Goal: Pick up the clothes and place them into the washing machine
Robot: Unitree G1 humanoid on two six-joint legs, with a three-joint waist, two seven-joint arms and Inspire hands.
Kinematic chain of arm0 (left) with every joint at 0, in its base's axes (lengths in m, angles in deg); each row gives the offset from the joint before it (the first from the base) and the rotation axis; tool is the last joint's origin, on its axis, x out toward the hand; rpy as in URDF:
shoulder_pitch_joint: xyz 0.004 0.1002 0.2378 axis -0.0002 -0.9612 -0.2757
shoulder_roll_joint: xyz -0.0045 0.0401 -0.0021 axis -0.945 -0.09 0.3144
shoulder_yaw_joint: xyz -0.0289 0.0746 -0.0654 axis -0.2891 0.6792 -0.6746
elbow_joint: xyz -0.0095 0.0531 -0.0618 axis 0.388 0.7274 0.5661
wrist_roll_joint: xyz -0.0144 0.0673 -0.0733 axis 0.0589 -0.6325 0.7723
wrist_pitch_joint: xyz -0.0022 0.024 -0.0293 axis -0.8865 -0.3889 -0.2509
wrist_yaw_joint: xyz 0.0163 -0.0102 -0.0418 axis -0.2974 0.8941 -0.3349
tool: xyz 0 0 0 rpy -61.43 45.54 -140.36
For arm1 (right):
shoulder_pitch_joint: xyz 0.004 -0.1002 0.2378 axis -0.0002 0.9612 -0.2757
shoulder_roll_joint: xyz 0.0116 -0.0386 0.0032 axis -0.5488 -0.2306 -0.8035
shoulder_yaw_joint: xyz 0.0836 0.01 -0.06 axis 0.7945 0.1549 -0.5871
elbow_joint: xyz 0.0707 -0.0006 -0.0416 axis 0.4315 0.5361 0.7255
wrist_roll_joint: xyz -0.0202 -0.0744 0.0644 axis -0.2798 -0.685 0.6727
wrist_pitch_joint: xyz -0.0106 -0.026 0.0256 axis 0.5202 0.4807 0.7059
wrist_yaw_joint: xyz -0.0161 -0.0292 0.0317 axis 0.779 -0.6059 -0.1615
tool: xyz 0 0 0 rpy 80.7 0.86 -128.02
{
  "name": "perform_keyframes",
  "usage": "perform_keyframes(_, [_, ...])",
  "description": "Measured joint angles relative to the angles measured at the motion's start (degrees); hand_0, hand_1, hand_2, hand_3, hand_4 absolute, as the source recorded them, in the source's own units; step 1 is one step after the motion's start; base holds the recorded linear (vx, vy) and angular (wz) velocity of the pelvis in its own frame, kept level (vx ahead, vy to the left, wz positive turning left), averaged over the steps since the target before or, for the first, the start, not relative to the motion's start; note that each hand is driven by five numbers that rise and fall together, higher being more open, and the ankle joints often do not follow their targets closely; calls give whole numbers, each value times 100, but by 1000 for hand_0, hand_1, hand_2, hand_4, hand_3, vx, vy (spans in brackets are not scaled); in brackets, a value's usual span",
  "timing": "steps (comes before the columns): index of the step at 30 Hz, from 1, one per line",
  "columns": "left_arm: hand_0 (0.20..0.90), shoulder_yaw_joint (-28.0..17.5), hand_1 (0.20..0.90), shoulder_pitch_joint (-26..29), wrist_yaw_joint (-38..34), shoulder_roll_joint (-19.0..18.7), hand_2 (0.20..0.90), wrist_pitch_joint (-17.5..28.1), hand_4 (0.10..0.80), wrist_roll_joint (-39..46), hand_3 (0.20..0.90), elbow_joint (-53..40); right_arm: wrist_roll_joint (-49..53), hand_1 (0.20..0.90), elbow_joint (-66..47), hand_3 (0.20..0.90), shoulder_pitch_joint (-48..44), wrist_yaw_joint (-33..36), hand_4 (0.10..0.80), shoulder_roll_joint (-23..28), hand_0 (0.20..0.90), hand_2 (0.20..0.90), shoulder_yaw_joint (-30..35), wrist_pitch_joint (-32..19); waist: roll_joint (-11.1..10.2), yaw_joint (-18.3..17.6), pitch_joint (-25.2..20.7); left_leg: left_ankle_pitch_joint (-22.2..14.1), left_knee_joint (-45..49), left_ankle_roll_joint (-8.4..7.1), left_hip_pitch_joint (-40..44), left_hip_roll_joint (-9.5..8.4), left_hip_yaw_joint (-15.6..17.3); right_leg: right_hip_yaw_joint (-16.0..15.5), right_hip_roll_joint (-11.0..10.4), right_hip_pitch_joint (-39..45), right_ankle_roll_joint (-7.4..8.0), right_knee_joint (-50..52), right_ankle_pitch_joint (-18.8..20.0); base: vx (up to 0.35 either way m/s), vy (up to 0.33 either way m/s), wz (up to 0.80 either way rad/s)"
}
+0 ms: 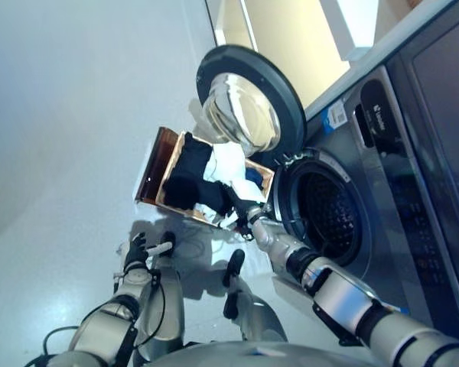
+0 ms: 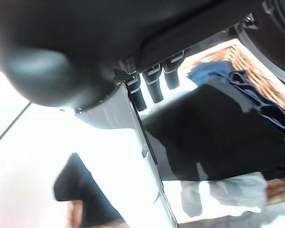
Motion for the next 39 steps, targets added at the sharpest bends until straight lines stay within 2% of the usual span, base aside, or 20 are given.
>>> perform_keyframes(6, [900, 31, 900, -52, 1, 20, 900, 39, 800, 36, 900, -68, 1, 900, 97, 900, 8, 4, 800, -36, 900, 900, -4, 16, 10, -14, -19, 12, 7, 36, -146, -44, -89, -30, -73, -61, 155, -65, -145, -15, -21, 5])
perform_keyframes(12, [900, 161, 900, -18, -4, 15, 900, 140, 800, 265, 900, -156, 2, 900, 368, 900, -161, 26, 800, -9, 900, 900, 22, 28, 75, 17, 22, 35, 74, 123, -515, -145, -259, -134, -89, -289, 196, 0, -38, -29, -7, 23])
perform_keyframes(20, [900, 269, 900, 202, -5, 31, 900, 254, 800, 491, 900, -339, 1, 900, 693, 900, -724, 237, 800, 144, 900, 900, 65, 30, 162, 140, 390, 13, 148, 92, -794, -144, -431, -206, -77, -460, 145, -15, 37, -30, -3, 8])
perform_keyframes(25, [900, 270, 900, 381, -13, 16, 900, 260, 800, 604, 900, -460, 1, 900, 752, 900, -991, 410, 800, 171, 900, 900, 69, 30, 107, 145, 636, 7, 298, 76, -997, -139, -474, -202, -49, -556, 114, -34, 11, -37, 1, 5])
perform_keyframes(33, [900, 287, 900, 423, -38, -20, 900, 267, 800, 793, 900, -784, 20, 900, 902, 900, -1133, 541, 800, 175, 900, 900, 123, 25, 17, 155, 718, 19, 401, 59, -1203, -144, -615, -302, -23, -646, 98, -34, -29, -14, -1, 7])
perform_keyframes(34, [900, 314, 900, 431, -39, -51, 900, 270, 800, 816, 900, -792, 21, 755, 901, 755, -1159, 541, 696, 172, 755, 755, 124, 21, -14, 154, 735, 18, 400, 59, -1204, -142, -615, -301, -20, -649, 98, -36, -29, 0, 0, 0])
perform_keyframes(36, [900, 360, 900, 440, -38, -71, 900, 270, 800, 856, 900, -790, 61, 694, 913, 694, -1199, 541, 653, 172, 694, 694, 124, 19, -38, 153, 747, 17, 399, 58, -1206, -140, -617, -302, -16, -648, 99, -36, -29, 0, 0, 0])
perform_keyframes(37, [900, 410, 900, 442, -38, -76, 900, 270, 800, 881, 900, -790, 64, 529, 916, 529, -1213, 542, 535, 172, 529, 529, 132, 22, -39, 153, 748, 17, 398, 58, -1208, -140, -617, -304, -16, -648, 99, -36, -29, 0, 0, 0])
perform_keyframes(38, [900, 445, 900, 442, -36, -97, 900, 270, 800, 888, 900, -788, 66, 529, 926, 529, -1239, 543, 535, 171, 529, 529, 185, 21, -39, 155, 748, 16, 398, 58, -1209, -140, -618, -306, -16, -648, 100, -36, -29, 0, 0, 0])
perform_keyframes(39, [900, 444, 900, 442, -36, -96, 900, 270, 800, 889, 900, -788, 66, 389, 931, 389, -1258, 542, 435, 171, 389, 389, 220, 22, -40, 154, 748, 16, 398, 58, -1211, -139, -619, -308, -15, -648, 100, -36, -29, 0, 0, 0])
